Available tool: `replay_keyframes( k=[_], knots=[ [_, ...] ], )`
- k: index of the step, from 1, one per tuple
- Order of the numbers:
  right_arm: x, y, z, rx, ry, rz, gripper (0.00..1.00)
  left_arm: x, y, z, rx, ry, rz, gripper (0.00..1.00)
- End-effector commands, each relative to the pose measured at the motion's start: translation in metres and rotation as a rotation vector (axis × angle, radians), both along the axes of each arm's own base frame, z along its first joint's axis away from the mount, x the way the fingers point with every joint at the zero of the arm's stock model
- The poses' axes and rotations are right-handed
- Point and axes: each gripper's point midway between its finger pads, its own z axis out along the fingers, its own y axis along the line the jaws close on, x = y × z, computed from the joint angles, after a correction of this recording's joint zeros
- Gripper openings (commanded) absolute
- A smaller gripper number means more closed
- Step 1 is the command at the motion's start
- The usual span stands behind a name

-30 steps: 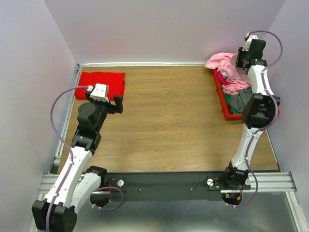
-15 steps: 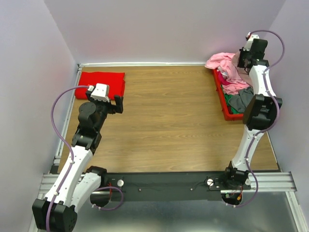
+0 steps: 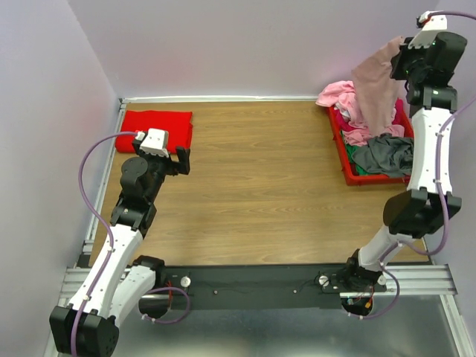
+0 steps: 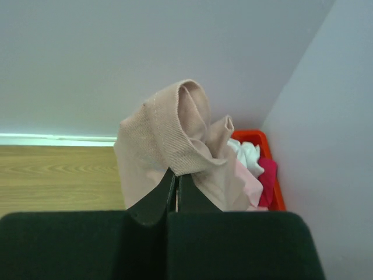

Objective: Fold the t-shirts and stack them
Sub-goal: Grab the tshirt from the pile, then move the tshirt to the center of the board

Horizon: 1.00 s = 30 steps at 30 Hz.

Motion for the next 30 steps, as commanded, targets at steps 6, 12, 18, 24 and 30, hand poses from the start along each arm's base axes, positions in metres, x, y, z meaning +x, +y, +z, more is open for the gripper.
replay_keyframes(
  k=[6,12,18,24,30],
  knots=[
    [-0.110,0.107,0.090,0.021,-0.160,0.471,0.00,-0.003,-0.005,0.007,-0.008,-0.033,-0.034,0.98],
    [-0.181,0.172,0.087,0.102,-0.133,0.812,0.01,-0.005,-0.008,0.009,-0.007,-0.041,-0.051,0.98],
    [-0.231,0.214,0.052,0.162,-0.056,1.109,0.00,-0.009,-0.014,0.013,0.002,-0.060,-0.093,0.96],
    [-0.237,0.245,-0.015,0.217,0.083,1.162,0.01,-0.014,-0.021,0.018,0.011,-0.087,-0.145,0.93],
    [-0.247,0.280,-0.087,0.193,0.222,1.234,0.01,-0.018,-0.032,0.020,0.019,-0.102,-0.215,0.91]
  ],
)
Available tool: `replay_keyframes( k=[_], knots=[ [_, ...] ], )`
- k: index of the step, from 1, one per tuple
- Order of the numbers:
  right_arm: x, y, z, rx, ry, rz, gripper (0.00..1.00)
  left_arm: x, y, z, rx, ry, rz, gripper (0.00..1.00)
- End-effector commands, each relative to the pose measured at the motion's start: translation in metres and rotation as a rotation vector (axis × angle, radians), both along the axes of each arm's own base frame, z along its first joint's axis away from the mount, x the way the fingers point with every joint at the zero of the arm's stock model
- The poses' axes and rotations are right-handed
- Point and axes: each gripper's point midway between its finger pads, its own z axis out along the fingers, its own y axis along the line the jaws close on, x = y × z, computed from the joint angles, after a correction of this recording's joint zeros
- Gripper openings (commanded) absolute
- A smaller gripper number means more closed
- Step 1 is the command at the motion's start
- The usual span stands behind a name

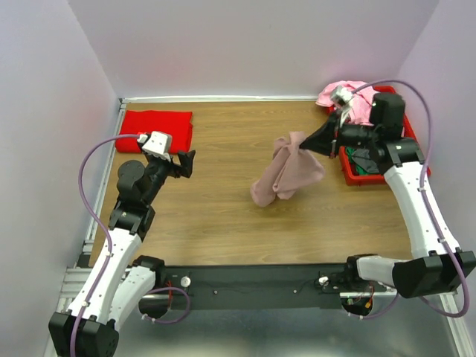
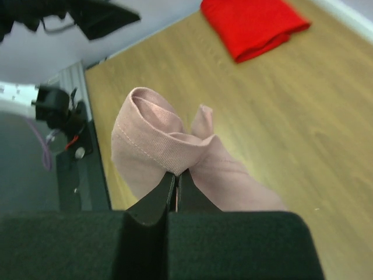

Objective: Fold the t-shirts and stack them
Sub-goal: Move the tshirt to the center of the board, then flatten the tshirt out

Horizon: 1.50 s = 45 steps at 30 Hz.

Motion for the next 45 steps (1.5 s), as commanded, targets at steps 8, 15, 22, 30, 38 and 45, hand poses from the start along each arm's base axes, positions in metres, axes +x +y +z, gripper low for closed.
replay_keyframes(
  k=[8,15,22,30,38,45],
  knots=[
    [-0.013,0.014,-0.101,-0.210,-0.050,0.050,0.24,-0.018,-0.033,0.005,0.018,-0.066,-0.220,0.90],
    [0.018,-0.032,-0.160,-0.352,0.014,-0.189,1.00,-0.021,-0.063,-0.010,-0.009,0.012,-0.384,0.87],
    [0.006,-0.057,-0.201,-0.337,0.110,-0.230,1.00,-0.022,-0.123,-0.057,0.049,0.235,-0.489,0.79],
    [0.001,-0.051,-0.206,-0.303,0.160,-0.196,1.00,-0.025,-0.182,-0.131,0.082,0.582,-0.425,0.71],
    [-0.032,-0.025,-0.203,-0.212,0.185,0.017,0.98,-0.029,-0.182,-0.167,0.057,0.709,-0.289,0.68],
    [-0.045,0.011,-0.216,-0.324,0.063,0.200,0.93,-0.045,-0.180,-0.181,-0.053,0.786,-0.262,0.67]
  ],
)
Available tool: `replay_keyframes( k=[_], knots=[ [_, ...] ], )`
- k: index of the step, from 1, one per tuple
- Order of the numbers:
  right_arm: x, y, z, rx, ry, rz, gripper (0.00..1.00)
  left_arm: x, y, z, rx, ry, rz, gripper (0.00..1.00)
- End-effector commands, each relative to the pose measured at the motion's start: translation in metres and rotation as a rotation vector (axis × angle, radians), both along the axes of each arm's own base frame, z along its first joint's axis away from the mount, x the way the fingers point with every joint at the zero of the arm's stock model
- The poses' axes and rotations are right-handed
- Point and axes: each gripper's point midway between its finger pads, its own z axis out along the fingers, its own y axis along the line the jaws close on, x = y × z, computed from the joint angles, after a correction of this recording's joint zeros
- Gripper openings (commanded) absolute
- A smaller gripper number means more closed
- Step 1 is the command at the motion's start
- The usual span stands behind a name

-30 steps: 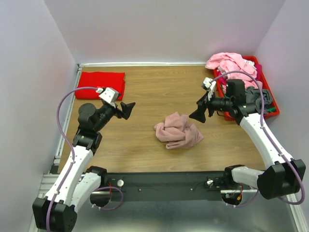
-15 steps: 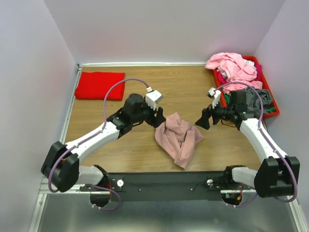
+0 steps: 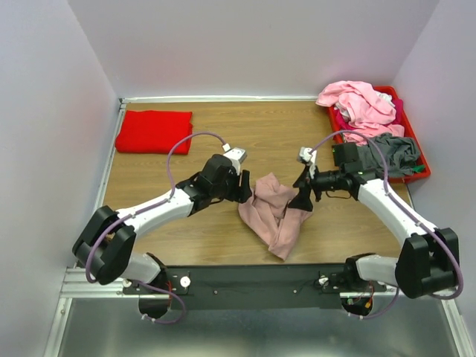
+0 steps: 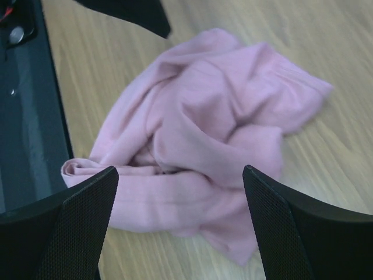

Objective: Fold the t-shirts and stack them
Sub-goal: Flatten the tshirt out

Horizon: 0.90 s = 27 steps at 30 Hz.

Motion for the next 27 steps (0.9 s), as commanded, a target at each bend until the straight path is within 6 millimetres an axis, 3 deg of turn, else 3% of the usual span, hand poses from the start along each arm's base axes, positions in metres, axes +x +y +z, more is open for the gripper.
replay_keyframes(
  k=[1,5,8,16,19,20,22,23,27],
  knots=[
    [-0.001,0.015,-0.007,-0.047,-0.046,0.112,0.93,-0.006,0.004,-0.008,-0.045,0.055,0.087,0.67],
    [0.024,0.023,0.006,-0.086,-0.115,0.116,0.91,-0.011,0.007,-0.025,-0.050,0.112,0.133,0.64],
    [0.031,0.032,0.007,-0.099,-0.104,0.122,0.86,-0.006,0.001,-0.031,-0.063,0.120,0.137,0.61],
    [0.019,0.047,-0.016,-0.137,-0.010,0.147,0.68,-0.003,-0.011,-0.045,-0.057,0.138,0.110,0.58],
    [0.013,0.051,-0.023,-0.156,0.014,0.154,0.54,-0.003,-0.012,-0.050,-0.046,0.145,0.101,0.54],
    [0.012,0.053,-0.025,-0.161,0.017,0.160,0.42,-0.004,-0.012,-0.052,-0.043,0.148,0.099,0.50],
    [0.011,0.053,-0.029,-0.176,0.032,0.158,0.28,-0.004,-0.011,-0.056,-0.038,0.149,0.101,0.47],
    [0.012,0.055,-0.027,-0.176,0.035,0.157,0.18,-0.003,-0.011,-0.060,-0.032,0.149,0.104,0.44],
    [0.024,0.055,-0.011,-0.187,-0.007,0.129,0.00,-0.004,-0.011,-0.066,-0.023,0.150,0.096,0.29]
  ],
)
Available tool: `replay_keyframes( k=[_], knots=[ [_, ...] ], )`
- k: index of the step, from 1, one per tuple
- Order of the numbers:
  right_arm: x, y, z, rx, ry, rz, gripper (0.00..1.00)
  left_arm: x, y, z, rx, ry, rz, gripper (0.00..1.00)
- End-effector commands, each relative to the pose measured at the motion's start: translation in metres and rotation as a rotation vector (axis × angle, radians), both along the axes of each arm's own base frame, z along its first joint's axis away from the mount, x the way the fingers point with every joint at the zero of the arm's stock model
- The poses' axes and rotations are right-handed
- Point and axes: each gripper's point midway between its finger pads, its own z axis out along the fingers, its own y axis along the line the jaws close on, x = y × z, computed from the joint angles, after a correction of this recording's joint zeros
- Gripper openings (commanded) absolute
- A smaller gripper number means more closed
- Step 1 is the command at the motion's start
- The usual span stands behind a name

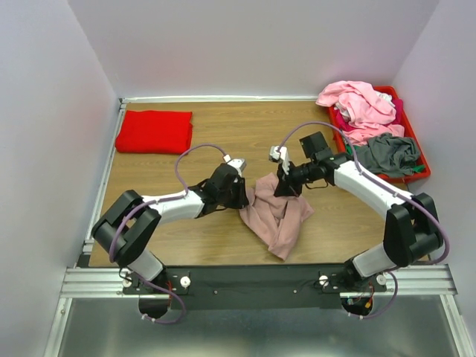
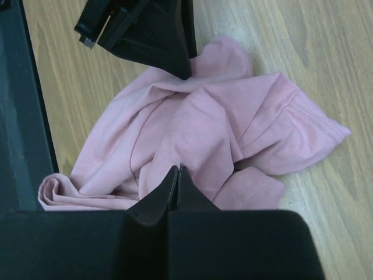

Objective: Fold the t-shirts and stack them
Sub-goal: Flatten the tshirt out

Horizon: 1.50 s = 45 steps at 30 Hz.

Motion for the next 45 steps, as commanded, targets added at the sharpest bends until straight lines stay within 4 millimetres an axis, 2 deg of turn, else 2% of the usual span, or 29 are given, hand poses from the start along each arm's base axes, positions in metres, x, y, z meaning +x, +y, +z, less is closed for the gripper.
replay_keyframes(
  k=[1,2,3,4,5,6,8,11,12,13,14,15,16,17,18,20,21,23,25,27,28,31,34,37,41,42,43,44,45],
  knots=[
    [0.018,-0.002,0.018,-0.041,-0.063,-0.046,0.00,0.004,-0.005,0.000,-0.007,-0.027,-0.011,0.25],
    [0.022,-0.004,0.023,-0.050,-0.086,-0.059,0.01,0.005,-0.005,0.002,-0.007,-0.032,-0.012,0.19],
    [0.028,-0.004,0.038,-0.046,-0.129,-0.071,0.01,0.008,-0.005,0.010,-0.012,-0.060,-0.008,0.15],
    [0.033,-0.006,0.045,-0.052,-0.157,-0.087,0.00,0.011,-0.004,0.014,-0.011,-0.077,-0.001,0.15],
    [0.039,-0.011,0.051,-0.076,-0.194,-0.111,0.00,0.013,-0.003,0.021,-0.013,-0.101,0.005,0.05],
    [0.044,-0.013,0.067,-0.073,-0.244,-0.121,0.00,0.018,0.001,0.032,-0.006,-0.141,0.021,0.00],
    [0.054,-0.020,0.080,-0.101,-0.311,-0.161,0.00,0.029,0.009,0.048,0.012,-0.207,0.066,0.00],
    [0.070,-0.029,0.109,-0.126,-0.404,-0.224,0.00,0.041,0.018,0.087,0.015,-0.321,0.094,0.00],
    [0.078,-0.032,0.125,-0.133,-0.451,-0.254,0.00,0.046,0.021,0.111,0.006,-0.379,0.100,0.00],
    [0.078,-0.033,0.125,-0.134,-0.451,-0.255,0.00,0.049,0.024,0.125,-0.007,-0.406,0.121,0.00],
    [0.087,-0.038,0.143,-0.141,-0.502,-0.294,0.01,0.051,0.032,0.147,-0.008,-0.467,0.140,0.00],
    [0.092,-0.040,0.153,-0.147,-0.529,-0.316,0.00,0.054,0.036,0.162,-0.015,-0.505,0.156,0.00],
    [0.102,-0.047,0.174,-0.154,-0.583,-0.368,0.00,0.058,0.042,0.183,-0.028,-0.552,0.179,0.00],
    [0.105,-0.051,0.173,-0.171,-0.586,-0.387,0.01,0.060,0.048,0.200,-0.033,-0.594,0.196,0.00],
    [0.111,-0.053,0.196,-0.154,-0.629,-0.423,0.00,0.061,0.059,0.231,-0.040,-0.671,0.231,0.00],
    [0.122,-0.064,0.216,-0.165,-0.674,-0.491,0.01,0.062,0.072,0.263,-0.046,-0.750,0.269,0.00],
    [0.125,-0.067,0.241,-0.136,-0.717,-0.527,0.00,0.061,0.083,0.293,-0.051,-0.820,0.302,0.00],
    [0.133,-0.080,0.263,-0.133,-0.757,-0.598,0.01,0.060,0.095,0.320,-0.050,-0.882,0.337,0.00],
    [0.137,-0.089,0.294,-0.096,-0.809,-0.660,0.00,0.056,0.106,0.354,-0.054,-0.955,0.358,0.00],
    [0.142,-0.109,0.320,-0.082,-0.856,-0.752,0.00,0.053,0.117,0.379,-0.047,-1.010,0.389,0.00],
    [0.142,-0.109,0.327,-0.066,-0.868,-0.759,0.01,0.052,0.121,0.387,-0.044,-1.027,0.399,0.00],
    [0.143,-0.137,0.352,-0.063,-0.921,-0.871,0.00,0.044,0.135,0.410,-0.042,-1.077,0.434,0.00],
    [0.140,-0.150,0.368,-0.054,-0.959,-0.922,0.00,0.037,0.143,0.423,-0.048,-1.104,0.447,0.00],
    [0.136,-0.162,0.383,-0.045,-0.991,-0.967,0.00,0.022,0.140,0.438,-0.107,-1.145,0.392,0.00],
    [0.126,-0.176,0.403,-0.024,-1.028,-1.021,0.01,-0.011,0.122,0.457,-0.249,-1.216,0.221,0.00],
    [0.124,-0.179,0.409,-0.013,-1.036,-1.034,0.01,-0.030,0.110,0.468,-0.328,-1.252,0.117,0.00],
    [0.122,-0.182,0.413,-0.005,-1.042,-1.044,0.01,-0.039,0.105,0.472,-0.366,-1.258,0.069,0.00],
    [0.119,-0.184,0.417,0.001,-1.049,-1.053,0.01,-0.057,0.088,0.474,-0.422,-1.270,-0.064,0.00],
    [0.116,-0.187,0.423,0.016,-1.056,-1.064,0.01,-0.069,0.082,0.478,-0.482,-1.258,-0.116,0.00]
  ],
)
